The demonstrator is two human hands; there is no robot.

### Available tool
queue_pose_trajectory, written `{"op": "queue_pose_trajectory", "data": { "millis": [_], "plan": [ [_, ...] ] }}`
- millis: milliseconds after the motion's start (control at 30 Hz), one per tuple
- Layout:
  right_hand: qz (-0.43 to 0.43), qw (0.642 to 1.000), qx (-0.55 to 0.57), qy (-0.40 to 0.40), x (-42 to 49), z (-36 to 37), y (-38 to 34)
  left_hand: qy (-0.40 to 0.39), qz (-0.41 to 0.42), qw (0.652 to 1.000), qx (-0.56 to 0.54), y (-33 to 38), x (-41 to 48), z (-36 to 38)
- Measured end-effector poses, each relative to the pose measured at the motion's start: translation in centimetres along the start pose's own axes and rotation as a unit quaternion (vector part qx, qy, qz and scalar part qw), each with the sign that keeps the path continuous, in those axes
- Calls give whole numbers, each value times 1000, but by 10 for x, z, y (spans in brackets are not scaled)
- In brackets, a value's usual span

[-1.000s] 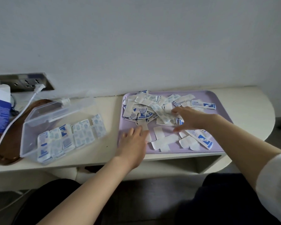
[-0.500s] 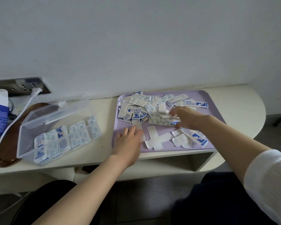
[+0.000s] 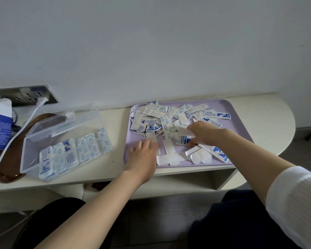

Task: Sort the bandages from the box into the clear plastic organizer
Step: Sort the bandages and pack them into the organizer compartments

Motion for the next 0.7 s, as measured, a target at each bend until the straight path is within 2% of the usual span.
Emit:
{"op": "queue_pose_trajectory", "data": {
  "millis": [167, 300, 367, 500, 700],
  "plan": [
    [1, 1000, -24, 14, 0, 0, -8, -3, -2, 1000, -4, 1, 4, -3],
    [-38, 995, -20, 87, -7, -8, -26, 31, -8, 991, -128, 5, 6, -18],
    [-66, 992, -22, 109, -9, -8, -36, 66, -9, 974, -218, 8, 9, -27],
    [-115, 986, -24, 115, -5, -5, -50, 99, -2, 912, -399, 16, 14, -38],
    [-111, 986, -12, 124, -9, -6, -57, 131, -32, 881, -454, 9, 13, -46]
  ]
}}
Point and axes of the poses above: each hand's wrist, its own x-axis towards the middle knuckle, its own z-axis out of the palm, y = z × x, the point moved 1 cm from there along x, towards the middle knuckle, and after that the axes turned 13 degrees about -y, right-handed, at the moved point
